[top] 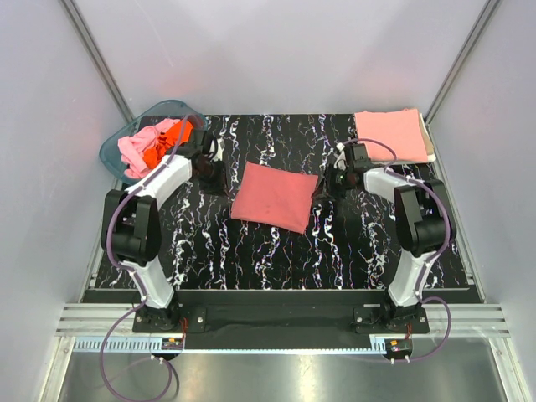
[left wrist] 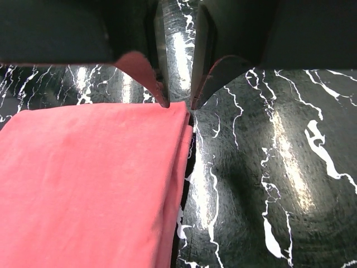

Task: Fold and stack the t-shirts
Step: Fold the tshirt, then neatly place the folded tshirt to the corner

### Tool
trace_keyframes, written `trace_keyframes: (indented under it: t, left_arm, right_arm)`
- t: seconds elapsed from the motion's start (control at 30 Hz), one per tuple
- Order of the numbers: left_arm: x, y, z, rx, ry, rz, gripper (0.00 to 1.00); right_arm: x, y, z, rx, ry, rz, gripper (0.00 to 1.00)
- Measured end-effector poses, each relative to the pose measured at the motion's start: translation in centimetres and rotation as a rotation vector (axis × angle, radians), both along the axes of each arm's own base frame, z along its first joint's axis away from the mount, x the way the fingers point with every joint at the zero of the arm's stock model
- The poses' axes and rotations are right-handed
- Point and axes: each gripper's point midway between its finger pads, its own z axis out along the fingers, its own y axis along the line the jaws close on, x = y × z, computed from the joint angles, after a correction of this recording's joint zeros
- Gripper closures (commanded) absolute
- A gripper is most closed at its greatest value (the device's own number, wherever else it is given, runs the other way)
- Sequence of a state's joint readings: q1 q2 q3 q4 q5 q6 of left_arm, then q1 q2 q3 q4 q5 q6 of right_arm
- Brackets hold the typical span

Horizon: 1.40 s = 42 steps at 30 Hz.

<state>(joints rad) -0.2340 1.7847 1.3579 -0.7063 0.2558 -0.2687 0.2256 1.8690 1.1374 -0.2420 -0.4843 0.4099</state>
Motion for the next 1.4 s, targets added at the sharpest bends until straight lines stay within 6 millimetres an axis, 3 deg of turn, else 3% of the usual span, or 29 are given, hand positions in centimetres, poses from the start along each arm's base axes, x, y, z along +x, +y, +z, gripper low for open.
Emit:
trace_keyframes:
  t: [0.23, 0.47, 0.53, 0.57, 0.67, 0.8, 0.93, 1.07, 1.23, 1.3, 1.4]
  left_arm:
    - [0.0, 0.1, -0.1, 0.011, 0.011, -0.011, 0.74]
    - [0.3, 0.2, -0.1, 0.022, 0.016, -0.012, 0.74]
    - [0.4, 0.2, 0.1, 0.022, 0.014, -0.012, 0.73]
    - [0.4, 0.2, 0.1, 0.021, 0.013, -0.013, 0.73]
    - [0.2, 0.0, 0.1, 0.014, 0.019, -0.022, 0.73]
    - [-0.5, -0.9, 1.0, -0.051, 0.017, -0.052, 0.74]
    - [-2.4, -2.3, 2.2, -0.145, 0.012, -0.108, 0.74]
    - [-4.4, -4.1, 3.2, -0.246, 0.002, -0.174, 0.73]
    - [-6.6, -6.3, 4.5, -0.354, -0.034, -0.263, 0.73]
    - [-6.9, -7.0, 5.4, -0.386, -0.059, -0.295, 0.73]
    - [-7.2, -8.2, 7.1, -0.447, -0.116, -0.339, 0.73]
  right_arm:
    - [4.7, -0.8, -0.9, -0.010, -0.020, -0.021, 0.79]
    - [6.3, -0.2, -2.6, 0.001, 0.009, -0.011, 0.80]
    - [6.5, -0.3, -2.4, 0.005, 0.009, -0.012, 0.76]
    - [6.5, -0.3, -2.4, 0.007, 0.009, -0.011, 0.67]
    - [6.5, -0.5, -2.0, 0.027, 0.010, -0.005, 0.51]
    - [6.5, -1.2, -0.9, 0.067, -0.004, 0.023, 0.38]
    - [7.3, -1.6, 0.5, 0.067, -0.037, 0.061, 0.35]
    - [9.7, -0.8, 1.9, 0.093, -0.110, 0.134, 0.35]
    - [11.2, -0.4, 0.3, 0.092, -0.111, 0.188, 0.36]
    - [11.3, -0.5, -0.8, 0.084, -0.092, 0.202, 0.35]
    - [11.3, -0.2, -1.0, 0.089, -0.084, 0.236, 0.35]
